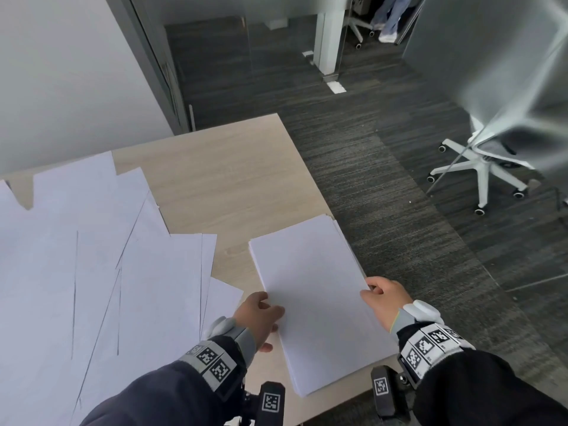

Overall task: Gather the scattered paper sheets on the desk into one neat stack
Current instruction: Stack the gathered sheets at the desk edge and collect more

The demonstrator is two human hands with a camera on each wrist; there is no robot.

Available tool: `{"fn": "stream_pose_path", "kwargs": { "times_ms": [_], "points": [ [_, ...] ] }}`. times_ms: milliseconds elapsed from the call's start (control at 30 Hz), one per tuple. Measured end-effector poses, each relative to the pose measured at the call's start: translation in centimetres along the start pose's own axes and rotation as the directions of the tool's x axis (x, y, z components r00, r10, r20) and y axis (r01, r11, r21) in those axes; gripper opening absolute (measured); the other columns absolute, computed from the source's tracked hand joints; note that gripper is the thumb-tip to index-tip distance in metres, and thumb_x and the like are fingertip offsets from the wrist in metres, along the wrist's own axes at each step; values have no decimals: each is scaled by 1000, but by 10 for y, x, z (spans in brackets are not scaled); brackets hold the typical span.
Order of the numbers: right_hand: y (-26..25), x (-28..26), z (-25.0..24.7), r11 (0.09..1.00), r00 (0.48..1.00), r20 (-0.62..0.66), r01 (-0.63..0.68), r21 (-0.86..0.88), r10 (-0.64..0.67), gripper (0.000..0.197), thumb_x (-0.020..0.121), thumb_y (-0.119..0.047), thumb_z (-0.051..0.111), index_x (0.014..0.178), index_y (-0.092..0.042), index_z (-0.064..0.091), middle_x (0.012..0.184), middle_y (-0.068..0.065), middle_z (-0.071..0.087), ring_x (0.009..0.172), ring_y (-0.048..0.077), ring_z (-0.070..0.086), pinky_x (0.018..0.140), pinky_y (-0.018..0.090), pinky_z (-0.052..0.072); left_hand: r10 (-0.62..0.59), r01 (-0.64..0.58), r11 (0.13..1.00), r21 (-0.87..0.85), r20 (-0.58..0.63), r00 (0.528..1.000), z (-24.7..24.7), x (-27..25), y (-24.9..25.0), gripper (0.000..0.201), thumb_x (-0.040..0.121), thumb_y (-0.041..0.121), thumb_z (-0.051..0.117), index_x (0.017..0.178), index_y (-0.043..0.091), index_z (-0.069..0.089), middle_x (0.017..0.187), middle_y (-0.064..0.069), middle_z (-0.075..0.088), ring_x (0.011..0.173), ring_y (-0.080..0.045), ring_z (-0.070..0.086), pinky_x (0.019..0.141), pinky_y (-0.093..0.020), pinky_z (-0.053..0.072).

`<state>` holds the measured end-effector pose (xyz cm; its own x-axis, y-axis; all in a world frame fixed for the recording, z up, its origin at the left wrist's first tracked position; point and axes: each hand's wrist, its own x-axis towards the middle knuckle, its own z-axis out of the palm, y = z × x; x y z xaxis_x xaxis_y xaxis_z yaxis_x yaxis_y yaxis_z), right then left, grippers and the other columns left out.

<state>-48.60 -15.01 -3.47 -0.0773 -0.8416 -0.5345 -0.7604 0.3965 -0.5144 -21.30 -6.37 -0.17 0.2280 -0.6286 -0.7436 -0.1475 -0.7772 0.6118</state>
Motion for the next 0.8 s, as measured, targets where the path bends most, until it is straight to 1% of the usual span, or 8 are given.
{"fn": "stream_pose_path", "kwargs": {
  "times_ms": [167,267,333,433,533,667,733,800],
  "points": [
    [-5,-1,2,999,1000,20,4,-51,-3,43,85,-39,57,127,-35,57,106,0,53,82,17,60,75,32,50,-3,4,1000,16,-15,1000,-4,2,-1,59,93,25,61,148,30,41,118,3,60,92,-19,70,64,-40,63],
    [-12,-8,-2,999,1000,-26,8,-51,-9,34,85,-38,57,119,-36,58,105,-1,50,82,19,59,77,34,51,49,-47,997,55,-22,999,-11,2,-5,56,94,26,61,147,29,42,110,3,62,91,-19,71,60,-33,60],
    [-20,-13,-2,999,996,-77,38,-28,-40,30,87,-35,57,117,-36,59,107,-2,48,87,20,58,80,34,48,116,-111,989,98,-46,992,-23,1,-11,45,95,28,61,139,28,49,106,5,64,89,-19,70,62,-31,57],
    [-40,-19,3,986,986,-85,151,74,-144,30,91,-27,57,121,-28,61,107,-1,51,90,15,56,80,30,41,247,-207,940,271,-123,961,-55,-2,-29,28,94,30,65,121,30,63,109,10,66,86,-7,64,71,-20,51],
    [-71,-27,21,955,968,32,240,173,-249,21,93,-25,58,113,-30,63,100,-4,58,89,10,57,78,30,43,329,-208,886,414,-248,911,-99,-7,-58,24,89,28,71,113,32,66,115,10,64,96,-6,60,92,-26,51],
    [-111,-43,66,932,935,182,254,259,-306,12,90,-27,59,95,-35,66,92,-4,69,86,16,67,82,37,53,295,-66,830,554,-336,894,-156,-13,-103,53,86,44,71,136,31,57,145,8,50,125,-15,52,106,-34,44],
    [-129,-52,90,926,916,237,258,276,-325,12,90,-26,58,96,-32,67,89,-2,71,82,15,68,78,35,54,317,-58,796,602,-333,888,-173,-17,-121,72,84,56,69,148,33,44,157,10,36,142,-17,38,115,-39,37],
    [-139,-63,110,926,907,282,224,305,-313,12,92,-23,57,97,-28,67,90,4,71,78,14,67,70,31,53,367,-106,737,668,-264,892,-177,-23,-133,86,81,66,66,154,36,31,164,13,22,151,-15,22,120,-40,28]
  ]
}}
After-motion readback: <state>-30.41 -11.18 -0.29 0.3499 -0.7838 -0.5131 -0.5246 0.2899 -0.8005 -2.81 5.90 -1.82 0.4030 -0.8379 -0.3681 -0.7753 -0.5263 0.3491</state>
